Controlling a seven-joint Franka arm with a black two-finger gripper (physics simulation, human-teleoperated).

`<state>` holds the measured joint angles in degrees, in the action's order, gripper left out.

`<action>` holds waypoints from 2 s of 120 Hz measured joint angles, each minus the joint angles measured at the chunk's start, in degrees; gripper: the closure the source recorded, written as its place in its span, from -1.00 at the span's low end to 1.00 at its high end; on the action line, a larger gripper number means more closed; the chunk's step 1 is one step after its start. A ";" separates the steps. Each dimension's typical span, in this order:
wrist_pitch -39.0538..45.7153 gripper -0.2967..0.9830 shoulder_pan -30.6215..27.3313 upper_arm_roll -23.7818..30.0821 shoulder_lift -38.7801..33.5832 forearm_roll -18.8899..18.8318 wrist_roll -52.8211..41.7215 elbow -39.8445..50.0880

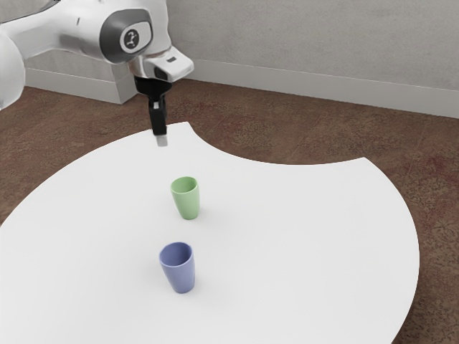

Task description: Place the right cup onto the left cup

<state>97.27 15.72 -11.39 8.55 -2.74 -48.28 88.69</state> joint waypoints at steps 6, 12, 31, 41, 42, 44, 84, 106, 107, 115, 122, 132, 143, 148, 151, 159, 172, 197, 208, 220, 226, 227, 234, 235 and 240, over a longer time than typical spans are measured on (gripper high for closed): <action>1.13 -0.53 0.53 0.24 -0.31 0.15 -0.20 0.93; 2.38 -0.53 1.13 0.45 -1.31 0.23 -0.30 3.41; 7.63 -0.54 1.59 0.93 -2.72 0.39 -0.46 11.91; 10.75 -0.54 1.13 1.46 -2.80 0.34 -0.38 16.39; 11.05 -0.54 1.07 1.53 -2.77 0.31 -0.37 16.67; 11.62 -0.54 0.93 1.72 -2.71 0.24 -0.35 17.15; 22.75 -0.54 0.56 4.84 -1.87 -0.61 1.23 28.35; 27.52 -0.54 -0.16 5.62 -1.59 -0.67 2.48 33.35; 27.68 -0.54 -0.23 5.63 -1.56 -0.67 2.53 33.51; 28.90 -0.54 -0.64 5.67 -1.26 -0.68 2.98 34.76; 29.78 -0.51 -0.73 5.70 -0.91 -0.68 3.39 35.45; 30.93 -0.31 -0.61 5.88 0.19 -0.70 3.96 35.74; 32.15 0.06 -0.27 5.93 1.44 -0.73 4.52 35.72; 32.59 0.20 -0.17 5.94 1.67 -0.71 4.77 35.71; 32.81 0.26 -0.10 5.94 1.72 -0.70 4.93 35.71; 33.27 0.40 0.06 5.95 1.63 -0.69 5.40 35.76; 33.77 0.54 0.24 5.95 1.41 -0.69 6.14 35.78; 34.14 0.65 0.38 6.03 -0.37 -0.85 7.63 36.72; 34.18 0.67 0.32 6.03 -1.93 -0.97 8.32 36.97; 33.94 0.68 -0.20 6.04 -3.07 -1.11 8.99 36.56; 33.46 0.68 -0.55 6.04 -3.35 -1.45 9.28 35.15; 33.35 0.68 -0.60 6.04 -3.37 -1.54 9.33 34.82; 32.58 0.69 -1.09 5.99 -3.56 -1.95 9.69 32.95; 32.48 0.69 -1.20 5.98 -3.57 -2.00 9.73 32.69; 32.03 0.69 -1.87 5.91 -3.59 -2.21 9.94 31.67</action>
<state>129.30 13.85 -5.49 4.97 -4.95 -38.33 120.36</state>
